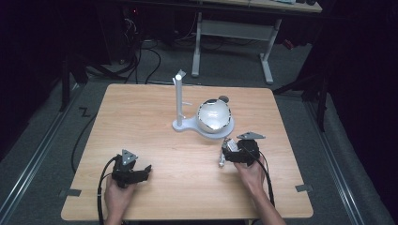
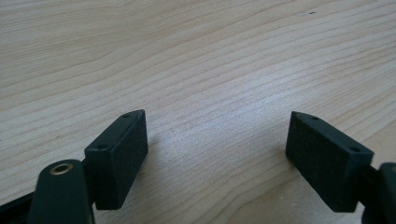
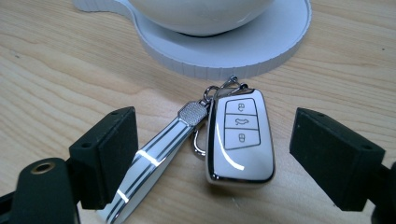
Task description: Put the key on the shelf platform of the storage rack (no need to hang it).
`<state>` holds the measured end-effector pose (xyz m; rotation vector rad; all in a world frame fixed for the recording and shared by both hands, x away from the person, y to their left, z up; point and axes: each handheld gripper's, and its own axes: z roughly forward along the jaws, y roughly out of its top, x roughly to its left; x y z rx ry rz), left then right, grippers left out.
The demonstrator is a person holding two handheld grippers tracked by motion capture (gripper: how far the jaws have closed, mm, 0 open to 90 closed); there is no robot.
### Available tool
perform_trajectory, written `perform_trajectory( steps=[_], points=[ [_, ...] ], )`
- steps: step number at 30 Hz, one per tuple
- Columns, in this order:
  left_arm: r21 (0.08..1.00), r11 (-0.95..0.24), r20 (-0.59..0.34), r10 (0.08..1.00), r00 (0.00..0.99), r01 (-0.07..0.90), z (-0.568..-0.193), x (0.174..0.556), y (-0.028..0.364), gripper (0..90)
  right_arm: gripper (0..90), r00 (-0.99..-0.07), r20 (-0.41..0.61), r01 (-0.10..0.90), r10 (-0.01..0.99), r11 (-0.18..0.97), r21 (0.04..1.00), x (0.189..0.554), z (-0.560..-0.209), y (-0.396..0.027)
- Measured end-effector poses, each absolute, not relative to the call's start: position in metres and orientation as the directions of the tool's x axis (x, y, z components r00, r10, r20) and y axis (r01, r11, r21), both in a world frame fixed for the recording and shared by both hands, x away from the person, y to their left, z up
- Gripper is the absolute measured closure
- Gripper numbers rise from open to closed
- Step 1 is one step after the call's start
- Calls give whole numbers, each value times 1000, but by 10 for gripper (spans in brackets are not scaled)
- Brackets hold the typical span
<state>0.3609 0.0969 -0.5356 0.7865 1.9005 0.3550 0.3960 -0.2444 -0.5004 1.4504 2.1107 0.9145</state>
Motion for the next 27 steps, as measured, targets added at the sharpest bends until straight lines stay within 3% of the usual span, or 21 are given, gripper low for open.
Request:
perform_trajectory(
  steps=[18,27],
  points=[
    [559,746,-696,660,-283,363,-536,361,97,214,150,-351,-1,717,936,270,643,419,-518,-234],
    [558,747,-696,659,-286,362,-536,361,97,214,205,-384,-22,714,923,312,627,417,-523,-233]
  ],
)
